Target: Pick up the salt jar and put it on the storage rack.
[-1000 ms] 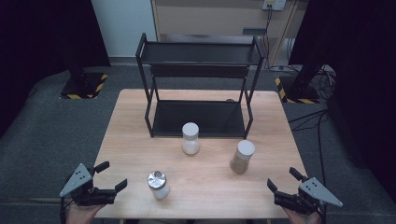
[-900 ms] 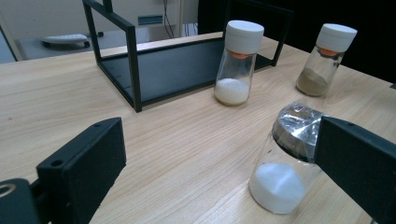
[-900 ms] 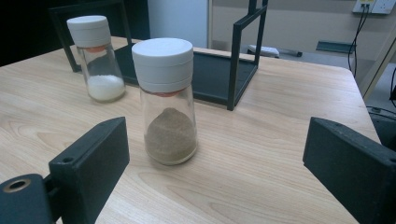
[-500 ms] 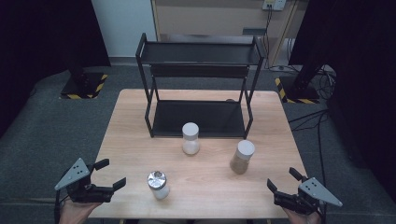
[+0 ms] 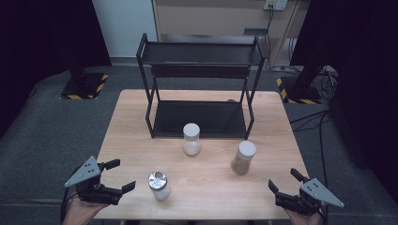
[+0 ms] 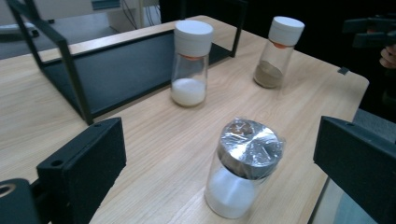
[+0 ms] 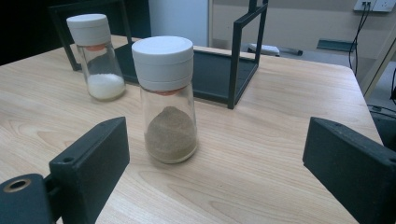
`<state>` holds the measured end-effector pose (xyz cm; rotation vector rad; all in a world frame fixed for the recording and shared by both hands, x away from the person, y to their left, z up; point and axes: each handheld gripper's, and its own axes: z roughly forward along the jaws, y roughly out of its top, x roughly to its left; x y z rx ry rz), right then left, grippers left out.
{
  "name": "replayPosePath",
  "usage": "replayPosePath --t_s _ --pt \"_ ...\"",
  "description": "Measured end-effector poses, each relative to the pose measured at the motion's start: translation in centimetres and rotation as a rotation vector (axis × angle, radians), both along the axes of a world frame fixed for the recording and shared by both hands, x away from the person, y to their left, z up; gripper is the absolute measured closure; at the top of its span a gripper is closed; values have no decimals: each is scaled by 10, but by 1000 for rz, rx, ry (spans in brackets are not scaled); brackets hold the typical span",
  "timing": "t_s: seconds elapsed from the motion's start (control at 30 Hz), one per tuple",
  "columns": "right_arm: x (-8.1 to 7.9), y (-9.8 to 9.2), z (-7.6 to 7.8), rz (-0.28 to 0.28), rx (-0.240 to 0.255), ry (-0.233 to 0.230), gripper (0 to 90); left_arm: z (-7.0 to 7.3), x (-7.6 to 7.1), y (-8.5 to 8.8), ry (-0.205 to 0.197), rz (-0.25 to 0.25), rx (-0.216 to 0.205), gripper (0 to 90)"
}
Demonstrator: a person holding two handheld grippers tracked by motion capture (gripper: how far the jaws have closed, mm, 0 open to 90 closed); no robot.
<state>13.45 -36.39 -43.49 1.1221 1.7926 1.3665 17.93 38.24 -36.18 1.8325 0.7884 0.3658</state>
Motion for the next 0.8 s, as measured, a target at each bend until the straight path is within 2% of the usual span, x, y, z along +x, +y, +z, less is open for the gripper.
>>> replayPosePath --t_s 0.37,0.6,0.8 --pt "0 0 0 1 1 0 74 -5 16 -23 21 -60 27 17" --pt "0 -1 0 3 2 0 74 -14 25 -33 39 -85 37 23" --pt "1 -1 0 5 2 2 75 -24 32 -45 50 -108 64 53"
